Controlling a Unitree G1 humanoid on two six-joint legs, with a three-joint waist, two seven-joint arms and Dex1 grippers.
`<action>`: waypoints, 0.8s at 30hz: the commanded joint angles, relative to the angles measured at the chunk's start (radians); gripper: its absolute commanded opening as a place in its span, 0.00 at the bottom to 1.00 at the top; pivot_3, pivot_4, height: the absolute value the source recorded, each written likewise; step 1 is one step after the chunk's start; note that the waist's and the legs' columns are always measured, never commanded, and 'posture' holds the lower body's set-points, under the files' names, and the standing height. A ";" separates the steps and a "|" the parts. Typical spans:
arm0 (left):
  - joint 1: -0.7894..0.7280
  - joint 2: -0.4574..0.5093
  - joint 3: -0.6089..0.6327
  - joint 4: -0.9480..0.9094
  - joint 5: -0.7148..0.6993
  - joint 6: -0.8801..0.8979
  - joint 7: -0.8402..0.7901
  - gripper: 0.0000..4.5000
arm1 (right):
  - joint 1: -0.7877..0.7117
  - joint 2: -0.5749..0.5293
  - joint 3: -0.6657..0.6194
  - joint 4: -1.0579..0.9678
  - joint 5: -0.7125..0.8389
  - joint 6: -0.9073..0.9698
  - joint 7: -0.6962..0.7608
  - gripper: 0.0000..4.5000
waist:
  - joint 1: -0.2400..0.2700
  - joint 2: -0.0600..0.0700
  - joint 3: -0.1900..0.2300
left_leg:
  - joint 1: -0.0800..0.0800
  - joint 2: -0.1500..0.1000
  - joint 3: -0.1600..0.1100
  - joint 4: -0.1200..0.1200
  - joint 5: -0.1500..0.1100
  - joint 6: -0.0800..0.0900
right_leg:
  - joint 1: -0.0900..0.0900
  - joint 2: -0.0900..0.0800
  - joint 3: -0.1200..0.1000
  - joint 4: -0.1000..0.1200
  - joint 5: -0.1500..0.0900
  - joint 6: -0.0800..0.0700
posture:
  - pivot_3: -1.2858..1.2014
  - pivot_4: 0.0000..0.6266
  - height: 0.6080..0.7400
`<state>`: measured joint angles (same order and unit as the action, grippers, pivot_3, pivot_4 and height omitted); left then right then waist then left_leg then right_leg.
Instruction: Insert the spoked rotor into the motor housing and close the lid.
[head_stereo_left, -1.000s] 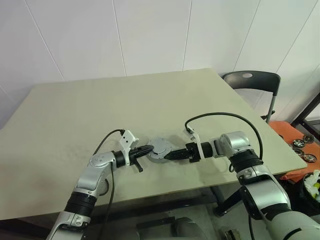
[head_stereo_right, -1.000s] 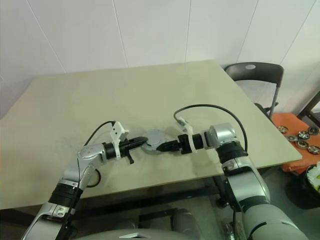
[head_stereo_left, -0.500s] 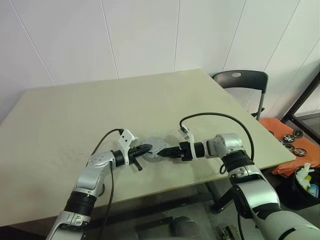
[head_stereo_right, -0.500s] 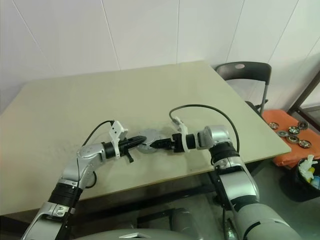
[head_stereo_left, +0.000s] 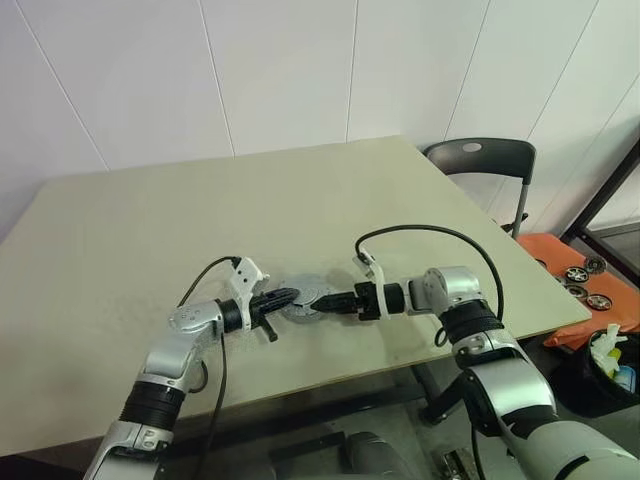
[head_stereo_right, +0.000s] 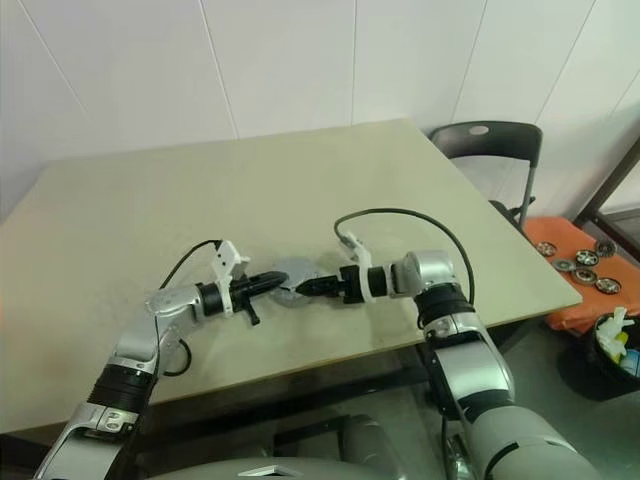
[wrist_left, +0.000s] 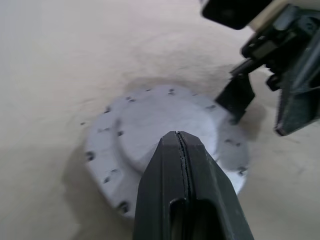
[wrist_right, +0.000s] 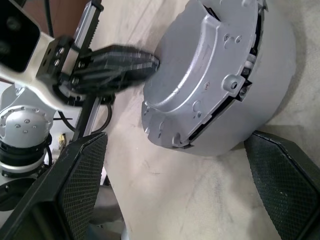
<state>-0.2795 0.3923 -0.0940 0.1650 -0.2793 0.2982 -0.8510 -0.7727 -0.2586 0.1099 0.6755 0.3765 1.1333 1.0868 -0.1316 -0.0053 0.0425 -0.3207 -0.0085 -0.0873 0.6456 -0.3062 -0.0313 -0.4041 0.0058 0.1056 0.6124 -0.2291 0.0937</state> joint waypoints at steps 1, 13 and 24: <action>-0.011 0.018 0.023 0.043 0.009 0.006 0.006 0.00 | -0.026 0.012 0.001 0.013 -0.005 -0.029 -0.021 1.00 | 0.001 0.000 0.000 | 0.000 0.000 0.000 0.000 0.000 0.000 | 0.000 0.000 0.000 0.000 0.000 0.000 | 0.52 0.00 1.00; -0.004 -0.014 0.010 0.057 0.023 -0.009 0.012 0.00 | -0.004 0.000 0.024 -0.004 -0.023 -0.074 -0.024 1.00 | 0.005 0.000 0.001 | -0.002 -0.001 0.000 -0.001 0.000 0.000 | 0.000 0.000 0.001 0.000 0.000 0.000 | 0.52 0.00 1.00; -0.006 -0.025 0.006 0.062 0.032 -0.010 0.007 0.00 | -0.013 0.033 -0.059 0.063 -0.024 -0.133 -0.153 1.00 | 0.005 -0.001 0.001 | -0.001 -0.001 0.000 0.000 0.000 0.000 | 0.001 0.000 0.001 0.000 0.000 0.000 | 0.52 0.00 1.00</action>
<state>-0.2859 0.3727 -0.0667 0.2219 -0.2547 0.2860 -0.8363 -0.7722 -0.2301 0.0757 0.7027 0.3769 1.0487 1.0231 -0.1263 -0.0061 0.0430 -0.3210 -0.0091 -0.0878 0.6459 -0.3063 -0.0313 -0.4028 0.0055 0.1062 0.6120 -0.2289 0.0938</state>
